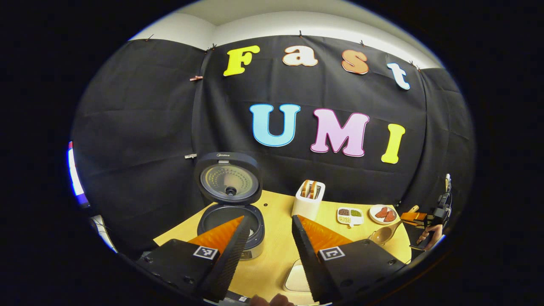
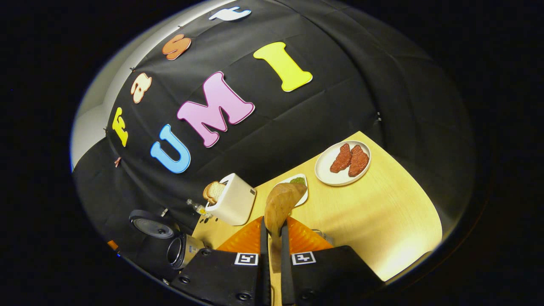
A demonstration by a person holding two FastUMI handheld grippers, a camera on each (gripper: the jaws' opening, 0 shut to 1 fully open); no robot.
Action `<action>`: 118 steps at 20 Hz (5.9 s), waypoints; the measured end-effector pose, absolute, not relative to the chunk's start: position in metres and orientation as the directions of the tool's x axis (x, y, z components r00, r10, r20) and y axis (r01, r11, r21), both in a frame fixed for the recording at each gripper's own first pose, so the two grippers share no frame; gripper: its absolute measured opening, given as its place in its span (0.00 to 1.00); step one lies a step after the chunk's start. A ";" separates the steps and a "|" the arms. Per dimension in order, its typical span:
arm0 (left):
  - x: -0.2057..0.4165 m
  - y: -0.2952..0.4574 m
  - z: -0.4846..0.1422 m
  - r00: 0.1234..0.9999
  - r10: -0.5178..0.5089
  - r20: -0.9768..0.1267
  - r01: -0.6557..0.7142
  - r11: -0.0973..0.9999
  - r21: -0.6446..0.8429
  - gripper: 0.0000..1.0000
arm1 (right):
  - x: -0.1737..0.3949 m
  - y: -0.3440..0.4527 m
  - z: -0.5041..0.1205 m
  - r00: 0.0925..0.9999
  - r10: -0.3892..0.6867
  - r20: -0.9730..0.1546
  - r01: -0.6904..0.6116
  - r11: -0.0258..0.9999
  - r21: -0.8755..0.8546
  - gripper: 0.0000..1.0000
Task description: Close the left gripper, press the button to open the rice cooker; take a wooden spoon from the chopstick holder with the right hand, scoop a spoonful of rice and pour it into the rice cooker, then put the wooden spoon back into the chopstick holder.
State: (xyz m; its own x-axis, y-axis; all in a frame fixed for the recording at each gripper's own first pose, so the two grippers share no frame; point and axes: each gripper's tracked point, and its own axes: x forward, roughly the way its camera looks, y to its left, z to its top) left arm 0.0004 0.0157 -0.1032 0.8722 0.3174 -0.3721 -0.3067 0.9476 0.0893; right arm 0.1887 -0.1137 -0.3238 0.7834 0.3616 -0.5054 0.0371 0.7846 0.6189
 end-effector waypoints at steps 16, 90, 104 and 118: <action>0.010 0.015 -0.093 0.868 0.332 -0.369 -0.323 0.942 0.090 0.72 | 0.179 -0.101 -0.388 0.742 0.302 -0.598 -0.024 0.904 0.427 0.14; 0.078 0.202 -0.194 0.903 0.240 -0.357 -0.272 0.961 -0.042 0.70 | -0.051 0.173 -0.181 0.780 0.344 -0.522 -0.175 0.922 0.347 0.97; 0.034 0.189 -0.296 0.813 0.296 -0.501 -0.315 0.948 0.050 0.72 | -0.053 0.175 -0.193 0.768 0.346 -0.540 -0.164 0.920 0.356 0.97; 0.007 0.183 -0.303 0.804 0.357 -0.475 -0.354 0.930 0.099 0.72 | -0.057 0.170 -0.194 0.762 0.351 -0.544 -0.141 0.910 0.389 0.96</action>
State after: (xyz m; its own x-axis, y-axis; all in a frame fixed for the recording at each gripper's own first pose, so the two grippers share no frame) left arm 0.0069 0.1831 -0.3034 0.8044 0.3565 -0.4751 -0.3538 0.9301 0.0989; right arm -0.0566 0.1701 -0.1945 0.7623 0.3505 -0.5441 -0.1407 0.9103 0.3893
